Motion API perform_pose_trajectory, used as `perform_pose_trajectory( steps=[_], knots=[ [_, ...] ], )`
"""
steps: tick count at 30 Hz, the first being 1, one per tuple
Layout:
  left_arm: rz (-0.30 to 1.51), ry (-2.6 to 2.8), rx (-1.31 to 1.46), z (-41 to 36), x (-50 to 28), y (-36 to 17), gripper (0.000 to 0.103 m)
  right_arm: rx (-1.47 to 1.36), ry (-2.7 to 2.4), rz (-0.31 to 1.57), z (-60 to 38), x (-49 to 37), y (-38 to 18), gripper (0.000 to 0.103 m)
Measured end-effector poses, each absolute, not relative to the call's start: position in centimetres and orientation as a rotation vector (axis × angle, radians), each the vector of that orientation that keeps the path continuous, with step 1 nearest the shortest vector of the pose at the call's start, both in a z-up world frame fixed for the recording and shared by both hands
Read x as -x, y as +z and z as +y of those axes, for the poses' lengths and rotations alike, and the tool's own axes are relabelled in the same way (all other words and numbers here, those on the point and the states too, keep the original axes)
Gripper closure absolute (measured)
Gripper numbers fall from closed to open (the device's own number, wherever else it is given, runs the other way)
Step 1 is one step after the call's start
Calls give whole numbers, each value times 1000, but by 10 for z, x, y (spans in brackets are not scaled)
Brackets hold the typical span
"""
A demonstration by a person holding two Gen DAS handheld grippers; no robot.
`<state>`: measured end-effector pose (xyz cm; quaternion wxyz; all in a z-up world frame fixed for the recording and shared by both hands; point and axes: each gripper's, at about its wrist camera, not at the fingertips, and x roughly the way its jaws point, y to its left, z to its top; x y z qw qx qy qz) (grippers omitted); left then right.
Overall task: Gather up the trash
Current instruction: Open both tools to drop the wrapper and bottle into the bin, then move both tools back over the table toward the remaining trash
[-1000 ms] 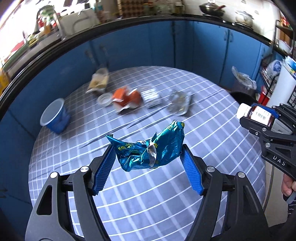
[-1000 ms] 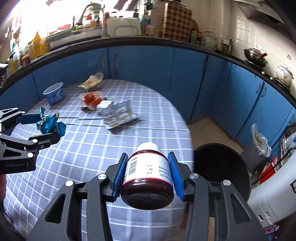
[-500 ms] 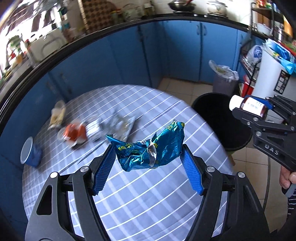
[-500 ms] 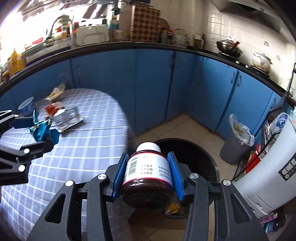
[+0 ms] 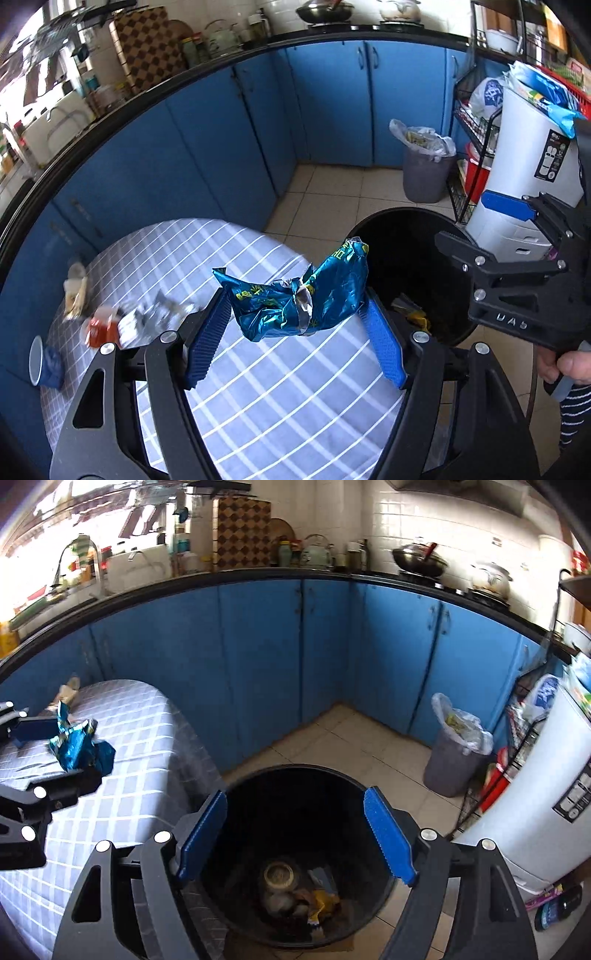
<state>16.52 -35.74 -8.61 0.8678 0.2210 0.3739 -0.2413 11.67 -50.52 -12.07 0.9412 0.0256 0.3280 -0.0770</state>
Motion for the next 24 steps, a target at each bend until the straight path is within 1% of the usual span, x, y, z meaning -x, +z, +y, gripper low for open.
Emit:
perform_pose_trajectory(
  steps=[7,10,11,16,17,18,24],
  knots=[
    [788,-585,-488,-407,-169,-93,32,-85,-237,699,-540,-101,-139,28],
    [786,-611,-504,-424,-169,-96,30,-116,-261,704,-553,-93,-145,28],
    [789,-622,-507,-430,-169,-97,28,-125,-266,706,-557,-90,-147,28],
    [815,-641,-498,-449,-176,-102,13,-155,-279,713,-569,-85,-156,28],
    [827,-640,-498,-452,-178,-105,6,-159,-278,714,-569,-84,-158,28],
    [834,-633,-496,-452,-180,-107,4,-163,-274,716,-570,-85,-159,28],
    [873,-598,-466,-441,-192,-112,4,-155,-266,716,-564,-87,-158,28]
  ],
)
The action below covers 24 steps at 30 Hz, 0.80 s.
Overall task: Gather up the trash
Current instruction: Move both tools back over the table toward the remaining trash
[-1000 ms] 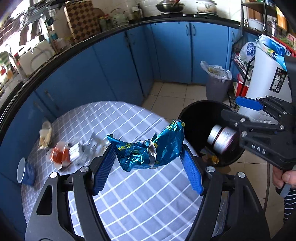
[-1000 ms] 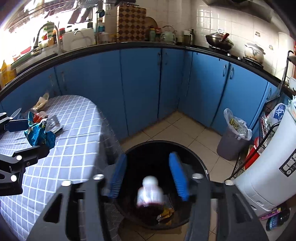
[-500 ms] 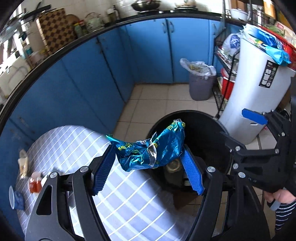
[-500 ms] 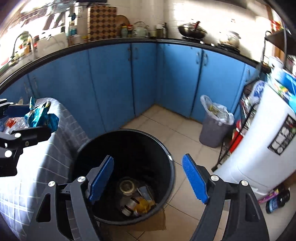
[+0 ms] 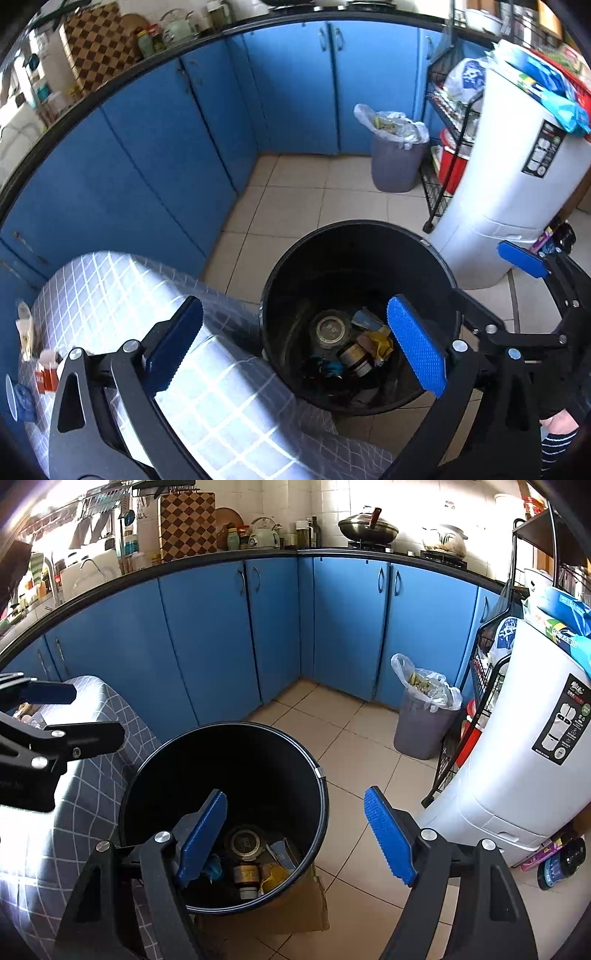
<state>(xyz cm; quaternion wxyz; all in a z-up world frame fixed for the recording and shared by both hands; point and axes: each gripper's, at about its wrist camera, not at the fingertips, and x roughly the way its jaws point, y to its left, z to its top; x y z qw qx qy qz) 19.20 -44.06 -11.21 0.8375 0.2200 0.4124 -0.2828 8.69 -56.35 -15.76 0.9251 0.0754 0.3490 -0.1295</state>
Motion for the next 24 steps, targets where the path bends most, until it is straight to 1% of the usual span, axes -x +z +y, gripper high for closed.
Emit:
perform_pose_trajectory(
  steps=[9,17,24],
  knots=[
    [892,-527,-365,-373,-197,-98,4,-178,-163,692,-531,-93,-133,28],
    [888,-406,-298,-281,-190,-89,4,-47,-32,669,-443,-111,-102,28],
    [886,-303,-238,-194,-185,-84,4,-14,59,652,-382,-136,-81,28]
  ],
)
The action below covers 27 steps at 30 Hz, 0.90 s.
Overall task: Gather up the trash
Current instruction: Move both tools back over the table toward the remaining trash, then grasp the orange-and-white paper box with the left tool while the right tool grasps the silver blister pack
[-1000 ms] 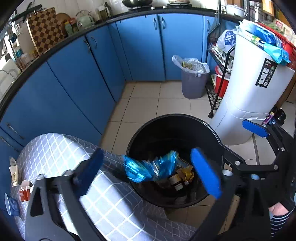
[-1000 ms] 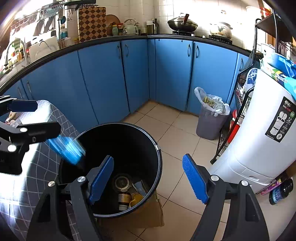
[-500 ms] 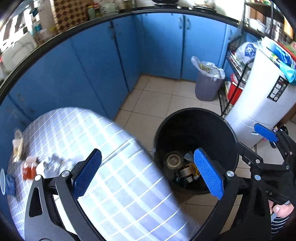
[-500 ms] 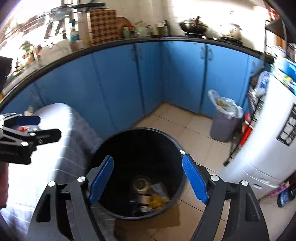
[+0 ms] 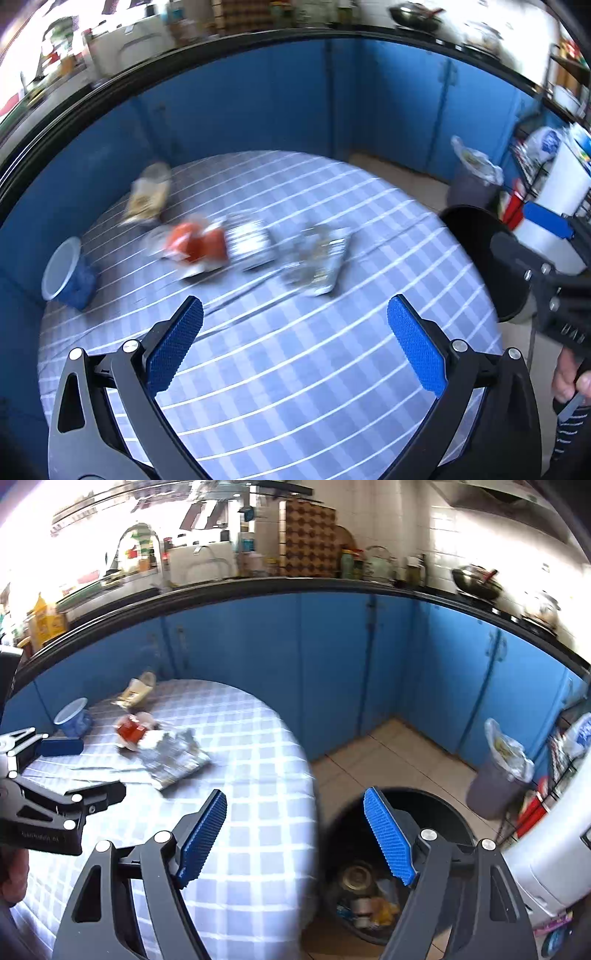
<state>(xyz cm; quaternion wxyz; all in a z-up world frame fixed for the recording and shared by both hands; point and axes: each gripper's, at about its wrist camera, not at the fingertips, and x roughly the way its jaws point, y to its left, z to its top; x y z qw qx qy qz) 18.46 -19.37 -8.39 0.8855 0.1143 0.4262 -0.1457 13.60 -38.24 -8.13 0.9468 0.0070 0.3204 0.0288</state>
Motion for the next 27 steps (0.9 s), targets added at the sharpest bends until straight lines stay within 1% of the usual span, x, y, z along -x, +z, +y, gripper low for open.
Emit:
perform_pose_trajectory(
  steps=[5,10,19,27],
  knots=[
    [883,-228,-159,-134,-192,-80,4,5,118,663,-336,-160,-78,28],
    [897,-191,-100,-96,-204,-86,4,26,172,711,-297,-184,-89,28],
    [918,-170,-66,-64,-221,-103,4,75,218,792,-256,-220,-114,28],
    [936,-180,-58,-58,-235,-115,4,29,164,882,-255,-245,-136,27]
  ],
)
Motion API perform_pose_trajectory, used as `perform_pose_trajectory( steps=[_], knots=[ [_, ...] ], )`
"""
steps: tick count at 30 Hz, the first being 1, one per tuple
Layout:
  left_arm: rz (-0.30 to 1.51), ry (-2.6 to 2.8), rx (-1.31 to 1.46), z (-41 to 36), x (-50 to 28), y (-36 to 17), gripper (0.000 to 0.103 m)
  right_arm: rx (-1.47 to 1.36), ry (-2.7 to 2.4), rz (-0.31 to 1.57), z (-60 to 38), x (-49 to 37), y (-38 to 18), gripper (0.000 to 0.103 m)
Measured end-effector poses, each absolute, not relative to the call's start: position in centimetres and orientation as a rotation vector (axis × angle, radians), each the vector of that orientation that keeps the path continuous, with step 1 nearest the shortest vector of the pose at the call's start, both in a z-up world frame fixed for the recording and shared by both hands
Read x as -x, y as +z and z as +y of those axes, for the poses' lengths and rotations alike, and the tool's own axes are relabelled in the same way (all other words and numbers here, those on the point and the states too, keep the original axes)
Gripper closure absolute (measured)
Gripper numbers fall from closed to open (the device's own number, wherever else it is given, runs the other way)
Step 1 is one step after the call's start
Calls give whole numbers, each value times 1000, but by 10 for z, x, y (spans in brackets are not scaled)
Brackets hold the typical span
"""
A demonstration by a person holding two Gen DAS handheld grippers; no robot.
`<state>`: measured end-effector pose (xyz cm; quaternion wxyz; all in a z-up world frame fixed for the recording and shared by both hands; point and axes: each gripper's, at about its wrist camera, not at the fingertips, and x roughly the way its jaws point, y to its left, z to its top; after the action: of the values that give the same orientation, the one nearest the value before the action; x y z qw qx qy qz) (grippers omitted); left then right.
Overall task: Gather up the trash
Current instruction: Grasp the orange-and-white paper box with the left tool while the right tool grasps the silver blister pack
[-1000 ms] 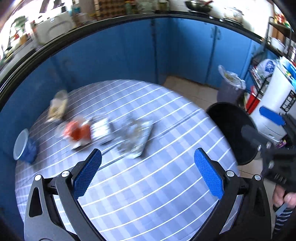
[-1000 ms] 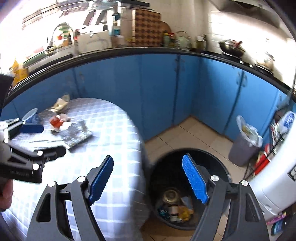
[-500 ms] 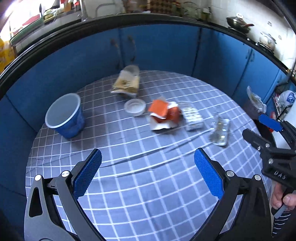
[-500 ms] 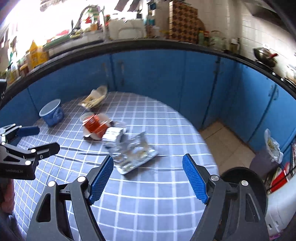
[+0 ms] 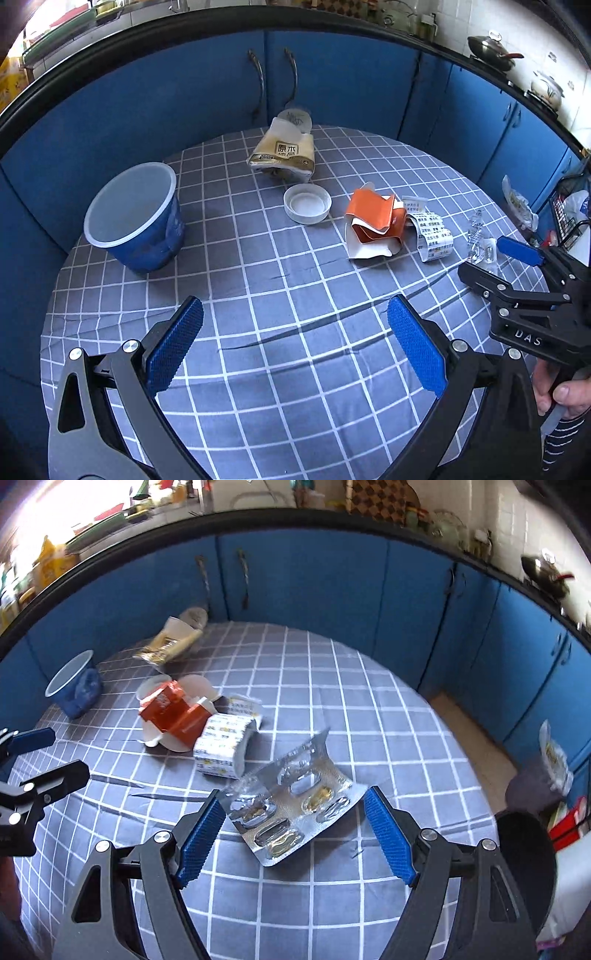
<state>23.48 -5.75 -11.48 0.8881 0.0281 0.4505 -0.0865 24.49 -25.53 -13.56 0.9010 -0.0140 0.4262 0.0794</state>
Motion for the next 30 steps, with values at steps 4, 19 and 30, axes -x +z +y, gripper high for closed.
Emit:
perform_pose_trajectory(
  steps=[4,19,30],
  knots=[
    [942,-201,-57,-61,-241,-117,4,5,165,888,-259,-248,-137,27],
    [949,-252,-20,-101,-283,-114,9,18,173,840,-279,-251,-141,77],
    [952,-255,-6,-107,-297,-119,71,-10,179,820,-292,-251,-139,79]
  ],
)
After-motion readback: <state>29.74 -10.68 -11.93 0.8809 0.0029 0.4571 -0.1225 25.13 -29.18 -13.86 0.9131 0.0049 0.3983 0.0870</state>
